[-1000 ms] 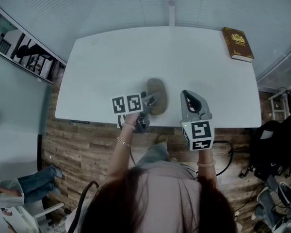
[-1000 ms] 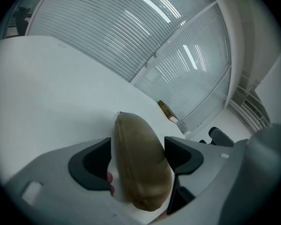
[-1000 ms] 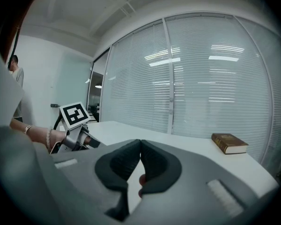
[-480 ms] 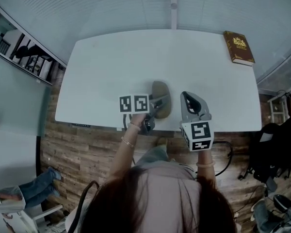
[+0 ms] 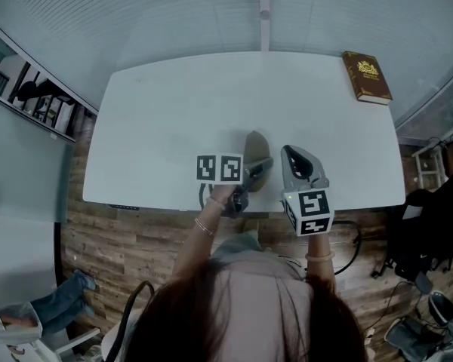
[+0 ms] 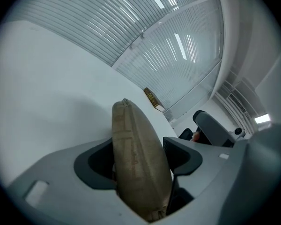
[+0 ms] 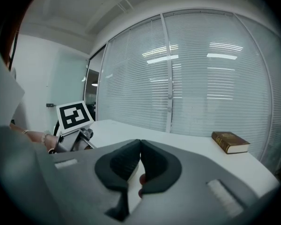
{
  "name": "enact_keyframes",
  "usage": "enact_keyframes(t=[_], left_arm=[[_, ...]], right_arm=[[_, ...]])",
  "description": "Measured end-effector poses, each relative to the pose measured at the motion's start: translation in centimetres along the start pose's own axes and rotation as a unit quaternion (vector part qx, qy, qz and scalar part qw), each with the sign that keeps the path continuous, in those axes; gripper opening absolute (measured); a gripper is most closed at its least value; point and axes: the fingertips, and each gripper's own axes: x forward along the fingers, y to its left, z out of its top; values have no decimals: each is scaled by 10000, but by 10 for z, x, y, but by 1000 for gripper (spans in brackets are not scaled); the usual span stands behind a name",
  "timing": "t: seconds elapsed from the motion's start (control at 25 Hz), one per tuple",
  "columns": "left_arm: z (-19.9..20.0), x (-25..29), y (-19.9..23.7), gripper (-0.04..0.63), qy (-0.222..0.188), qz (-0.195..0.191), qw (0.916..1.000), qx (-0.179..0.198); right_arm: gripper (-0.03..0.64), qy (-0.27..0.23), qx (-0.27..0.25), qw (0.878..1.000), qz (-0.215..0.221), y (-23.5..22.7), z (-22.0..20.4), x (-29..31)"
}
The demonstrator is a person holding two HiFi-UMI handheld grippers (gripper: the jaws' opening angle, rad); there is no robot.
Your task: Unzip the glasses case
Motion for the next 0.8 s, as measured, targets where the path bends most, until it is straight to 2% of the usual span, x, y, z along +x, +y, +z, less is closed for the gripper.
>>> enact_keyframes(t=[0.24,0.52,0.8], left_arm=[[5,3,0,304,63,-119,9998,137],[25,2,-2,302,63,-316,9982,505],[50,-2,-19,302,-65,-332,9915,1256]], right_arm=[[3,-10,-24,10000,-17,-7,4,13],[3,-170,-182,9996,120,-10,15,32],[3,-428,-138,9983,376,-16,31,38]])
